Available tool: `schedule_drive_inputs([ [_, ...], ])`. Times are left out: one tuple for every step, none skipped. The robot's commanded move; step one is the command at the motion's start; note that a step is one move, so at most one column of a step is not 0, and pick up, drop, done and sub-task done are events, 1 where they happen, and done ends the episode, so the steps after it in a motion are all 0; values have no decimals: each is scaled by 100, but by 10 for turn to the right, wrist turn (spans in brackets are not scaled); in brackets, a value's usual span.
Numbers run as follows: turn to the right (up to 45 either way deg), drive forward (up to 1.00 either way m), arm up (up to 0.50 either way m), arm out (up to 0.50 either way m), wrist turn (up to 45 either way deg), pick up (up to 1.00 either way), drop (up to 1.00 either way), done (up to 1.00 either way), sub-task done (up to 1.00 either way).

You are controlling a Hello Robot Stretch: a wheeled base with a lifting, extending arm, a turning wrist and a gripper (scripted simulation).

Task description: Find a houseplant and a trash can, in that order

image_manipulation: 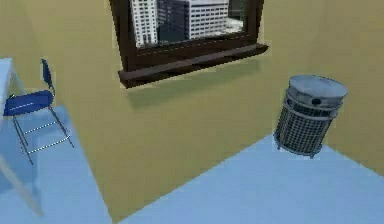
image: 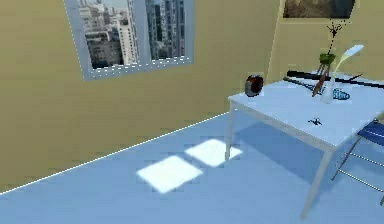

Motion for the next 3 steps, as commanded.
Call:
schedule_drive_inputs([
  [0, 100, 0, 0, 0, 0, 0, 0, 0],
  [60, 0, 0, 0, 0, 0, 0, 0, 0],
  [0, 75, 0, 0, 0, 0, 0, 0, 0],
])
